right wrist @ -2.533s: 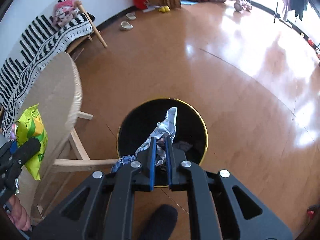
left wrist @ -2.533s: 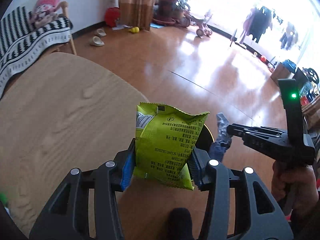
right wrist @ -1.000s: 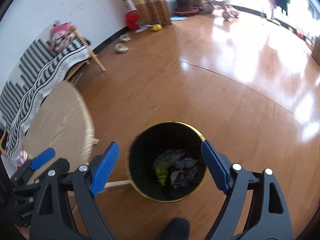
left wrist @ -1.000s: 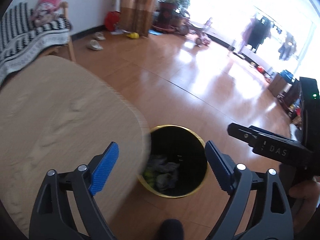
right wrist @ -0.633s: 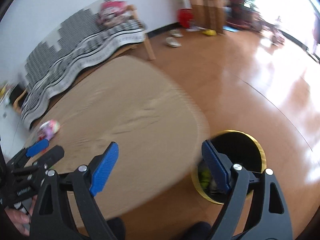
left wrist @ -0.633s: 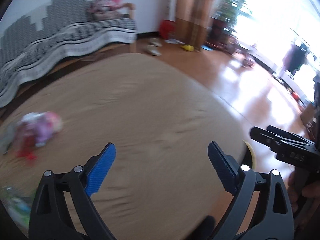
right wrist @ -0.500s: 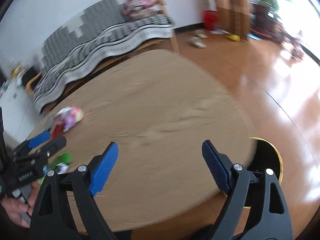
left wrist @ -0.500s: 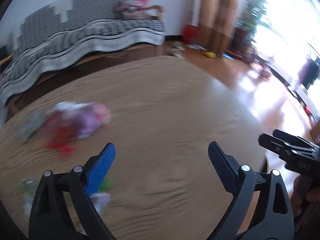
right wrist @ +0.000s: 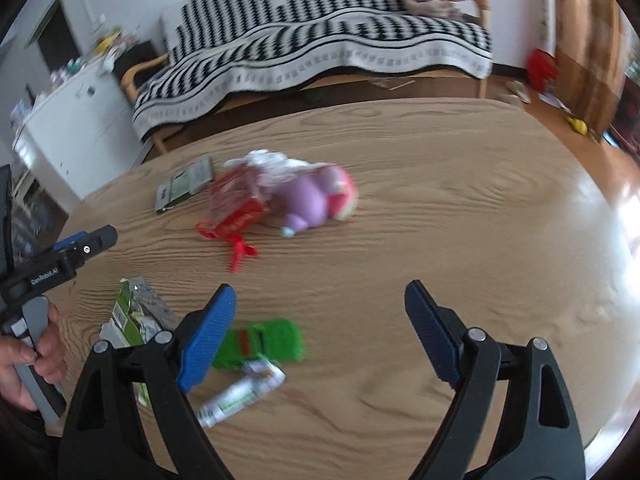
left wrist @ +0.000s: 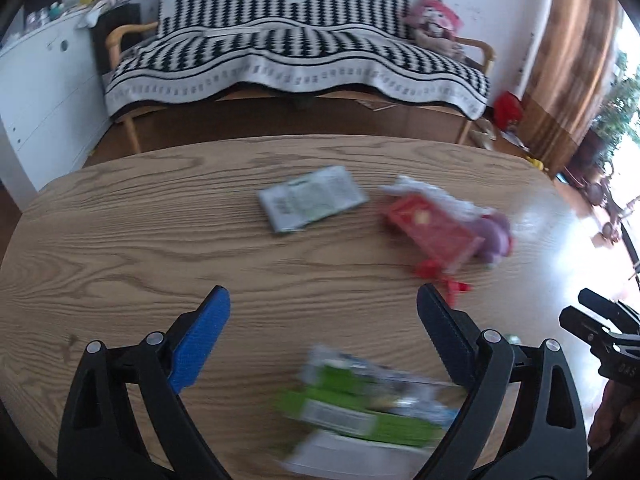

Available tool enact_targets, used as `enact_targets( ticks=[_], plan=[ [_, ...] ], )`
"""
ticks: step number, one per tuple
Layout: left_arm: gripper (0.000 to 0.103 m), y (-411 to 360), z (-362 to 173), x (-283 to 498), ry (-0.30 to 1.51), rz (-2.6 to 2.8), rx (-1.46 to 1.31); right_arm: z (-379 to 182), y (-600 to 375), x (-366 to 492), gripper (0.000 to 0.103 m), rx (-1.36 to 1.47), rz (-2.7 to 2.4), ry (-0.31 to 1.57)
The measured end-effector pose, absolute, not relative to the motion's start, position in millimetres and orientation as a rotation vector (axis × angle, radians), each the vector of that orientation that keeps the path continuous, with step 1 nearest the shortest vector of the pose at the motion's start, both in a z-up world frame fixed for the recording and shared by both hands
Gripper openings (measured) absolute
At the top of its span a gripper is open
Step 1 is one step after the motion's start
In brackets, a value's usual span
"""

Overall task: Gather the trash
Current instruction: 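Move both tools back over the table, then grasp the calculator with the left tool while the right tool grasps the red cigarette box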

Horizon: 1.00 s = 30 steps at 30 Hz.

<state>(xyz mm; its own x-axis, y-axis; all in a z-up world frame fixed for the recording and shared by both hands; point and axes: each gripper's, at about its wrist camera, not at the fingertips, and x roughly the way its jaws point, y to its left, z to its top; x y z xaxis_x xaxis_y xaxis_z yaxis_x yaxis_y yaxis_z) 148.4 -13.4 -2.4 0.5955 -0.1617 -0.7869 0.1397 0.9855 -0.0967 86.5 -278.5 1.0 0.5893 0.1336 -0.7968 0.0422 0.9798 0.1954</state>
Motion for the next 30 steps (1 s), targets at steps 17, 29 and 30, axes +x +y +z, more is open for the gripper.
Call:
enact_targets(
  ticks=[17, 29, 30],
  plan=[
    [0.092, 32, -40, 198, 0.947, -0.127, 0.033, -41, -183, 232, 0.083, -0.028, 0.155, 1.032],
    [0.093, 5, -37, 247, 0.888, -0.214, 0.187, -13, -196, 220, 0.059, 0.082, 0.236, 0.951],
    [0.093, 0, -38, 251, 0.891, -0.233, 0.203, -6, -205, 216, 0.059, 0.131, 0.259, 0.948]
  ],
)
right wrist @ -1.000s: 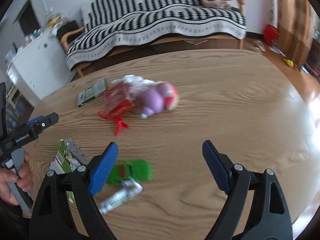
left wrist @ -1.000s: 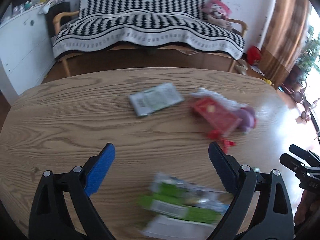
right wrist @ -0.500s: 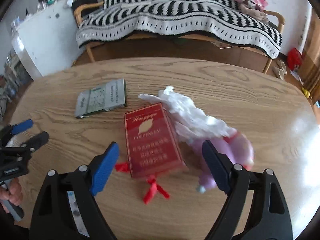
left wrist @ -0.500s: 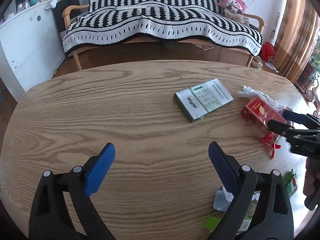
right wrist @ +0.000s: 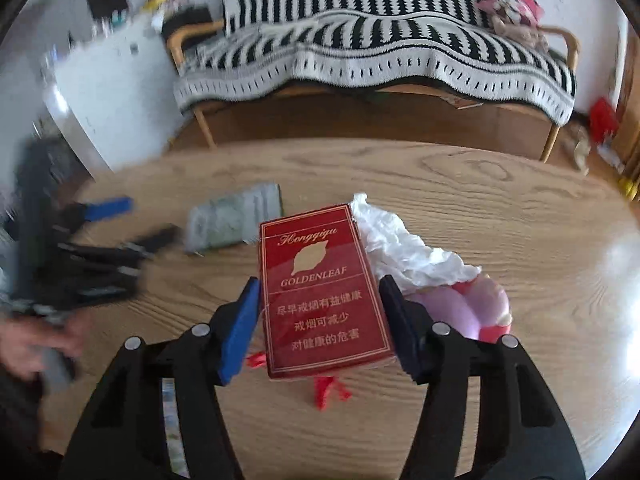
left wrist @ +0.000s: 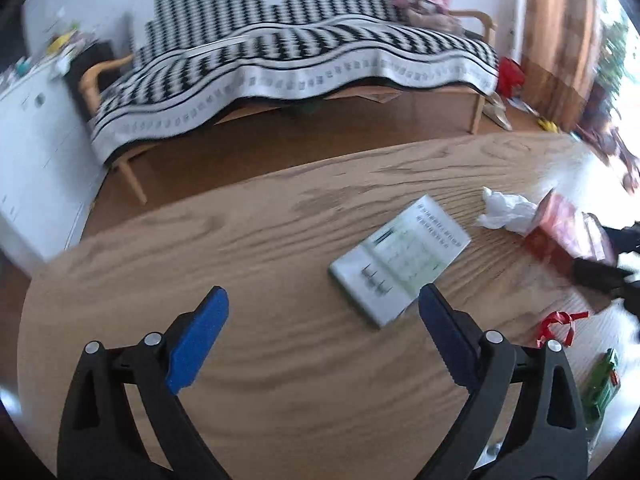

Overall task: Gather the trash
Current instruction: 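Grasp the calculator with the left tool while the right tool grasps the red cigarette box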

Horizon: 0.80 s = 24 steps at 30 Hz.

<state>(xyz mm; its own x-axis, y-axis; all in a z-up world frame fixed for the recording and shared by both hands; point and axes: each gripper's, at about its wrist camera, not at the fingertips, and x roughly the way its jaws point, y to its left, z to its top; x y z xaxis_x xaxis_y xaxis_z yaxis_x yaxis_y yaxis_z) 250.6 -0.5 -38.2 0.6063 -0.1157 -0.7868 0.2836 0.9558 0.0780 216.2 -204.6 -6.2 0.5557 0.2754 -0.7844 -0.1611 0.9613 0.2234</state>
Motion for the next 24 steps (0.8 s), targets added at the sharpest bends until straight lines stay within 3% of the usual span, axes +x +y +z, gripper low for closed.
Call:
enact_targets(
  ticks=[10, 16, 18, 19, 20, 24],
  plan=[
    [0.093, -64, -62, 278, 0.877, -0.434, 0.491, 21, -241, 169, 0.059, 0.191, 0.313, 0.957],
    [0.096, -69, -73, 287, 0.899, -0.476, 0.483, 16, -256, 140, 0.059, 0.186, 0.295, 0.975],
    [0.088, -65, -72, 291, 0.938, -0.469, 0.424, 13, -261, 131, 0.059, 0.19, 0.282, 0.983],
    [0.07, -63, -71, 291, 0.943, -0.477, 0.401, 12, -264, 125, 0.059, 0.192, 0.273, 0.987],
    [0.063, -63, -71, 290, 0.948, -0.455, 0.397, 11, -267, 119, 0.059, 0.196, 0.265, 0.988],
    [0.057, -67, -66, 281, 0.953, -0.345, 0.387, 13, -282, 95, 0.059, 0.211, 0.22, 0.983]
  ],
)
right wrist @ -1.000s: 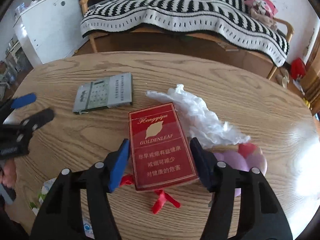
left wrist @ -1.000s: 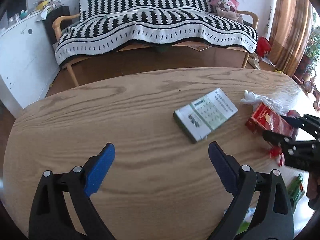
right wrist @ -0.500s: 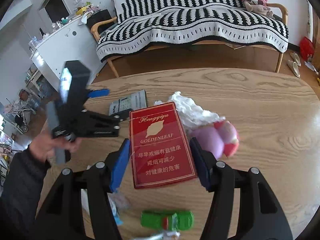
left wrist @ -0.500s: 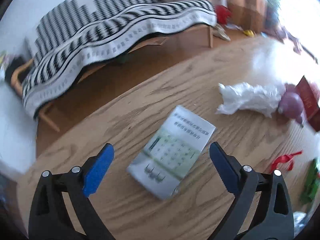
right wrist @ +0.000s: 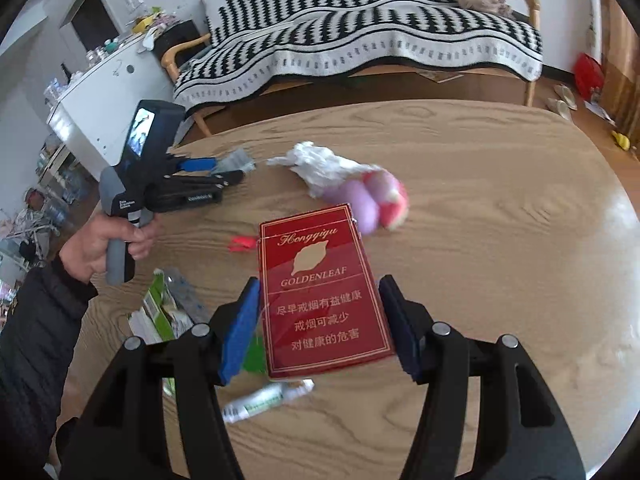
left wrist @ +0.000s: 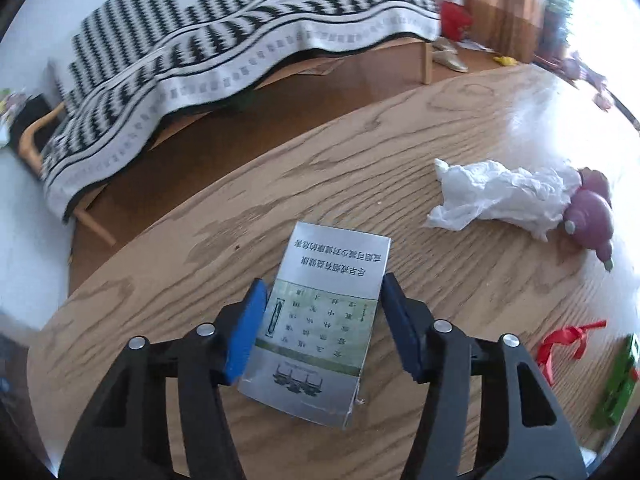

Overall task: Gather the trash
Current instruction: 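Grasp the calculator with the left tool while the right tool grasps the red cigarette box, then carry both items to the black bin and open both tools over it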

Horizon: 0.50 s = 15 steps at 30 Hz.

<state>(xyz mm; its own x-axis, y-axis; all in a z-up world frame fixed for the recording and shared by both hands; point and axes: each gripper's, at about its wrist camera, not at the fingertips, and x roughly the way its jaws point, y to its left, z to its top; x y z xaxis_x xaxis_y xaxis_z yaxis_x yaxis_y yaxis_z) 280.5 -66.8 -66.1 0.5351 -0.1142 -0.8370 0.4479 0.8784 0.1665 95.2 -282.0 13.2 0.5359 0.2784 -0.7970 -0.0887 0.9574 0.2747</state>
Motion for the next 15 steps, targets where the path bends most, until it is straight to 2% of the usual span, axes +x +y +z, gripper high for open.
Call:
enact_targets(
  ticks=[8, 15],
  plan=[
    [0.056, -93, 2, 209, 0.885, -0.329, 0.284, 35, -336, 18, 0.059, 0.236, 0.06, 0.924],
    [0.056, -200, 48, 101, 0.828, -0.518, 0.254, 43, -424, -67, 0.059, 0.29, -0.148, 0.866]
  ],
)
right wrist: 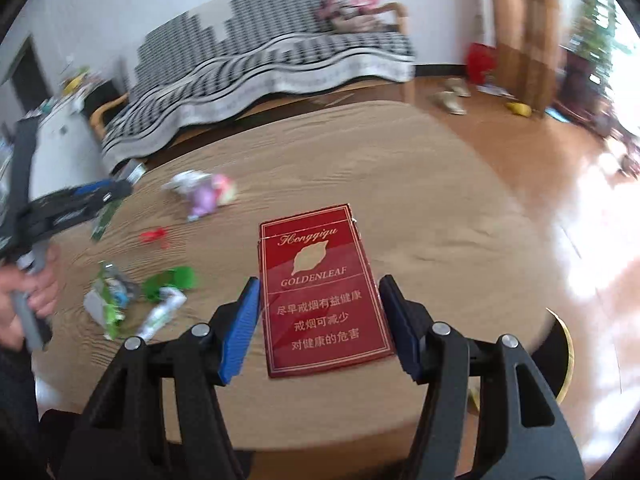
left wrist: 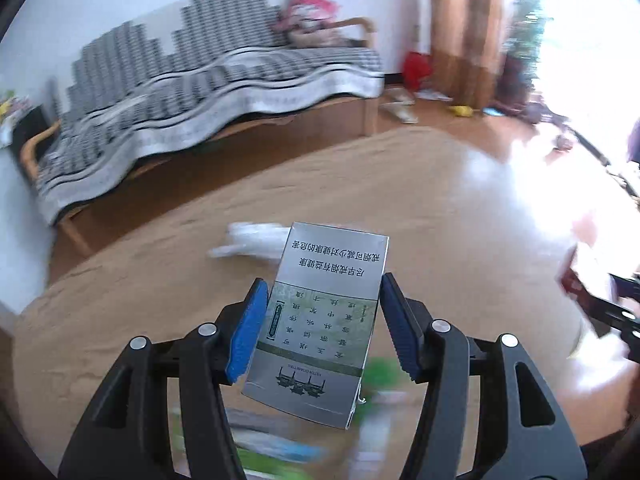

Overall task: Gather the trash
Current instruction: 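Carry both items to the black bin and open both tools over it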

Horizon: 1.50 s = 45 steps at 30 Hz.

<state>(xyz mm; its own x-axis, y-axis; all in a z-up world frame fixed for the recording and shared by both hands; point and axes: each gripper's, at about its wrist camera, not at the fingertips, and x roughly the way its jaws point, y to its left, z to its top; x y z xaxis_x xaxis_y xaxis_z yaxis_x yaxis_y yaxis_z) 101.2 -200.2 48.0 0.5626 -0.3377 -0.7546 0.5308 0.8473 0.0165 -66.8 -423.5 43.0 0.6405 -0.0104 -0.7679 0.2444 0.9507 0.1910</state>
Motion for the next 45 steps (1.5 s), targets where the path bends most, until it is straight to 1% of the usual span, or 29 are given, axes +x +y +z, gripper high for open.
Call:
enact_targets(
  ticks=[4, 8, 13, 19, 26, 37, 40, 42, 43, 45],
  plan=[
    [0.056, -277, 50, 46, 0.793, -0.631, 0.293, 37, -494, -125, 0.059, 0.364, -0.3, 0.841],
    [0.056, -353, 40, 2, 0.82, -0.755, 0.309, 26, -553, -172, 0.059, 0.421, -0.422, 0.828],
    [0.056, -446, 17, -49, 0.851, -0.894, 0.334, -7, -611, -216, 0.059, 0.489, -0.555, 0.87],
    [0.056, -513, -21, -85, 0.909, -1.024, 0.361, -36, -662, -248, 0.059, 0.555, -0.645, 0.91],
    [0.057, -558, -53, -95, 0.978, -1.082, 0.378, -46, -685, -260, 0.059, 0.607, -0.673, 0.919],
    [0.057, -584, -72, -99, 0.988, -1.14, 0.354, -49, -701, -272, 0.059, 0.658, -0.708, 0.906],
    [0.063, -585, -72, -96, 0.986, -1.133, 0.347, -50, -704, -275, 0.059, 0.67, -0.721, 0.901],
    [0.069, -583, -69, -96, 0.986, -1.134, 0.333, -50, -704, -274, 0.059, 0.677, -0.726, 0.899],
    [0.075, -582, -67, -96, 0.979, -1.136, 0.327, -50, -703, -273, 0.059, 0.681, -0.728, 0.898],
    [0.079, -579, -62, -96, 0.96, -1.137, 0.321, -52, -703, -273, 0.059, 0.686, -0.727, 0.901]
  ],
)
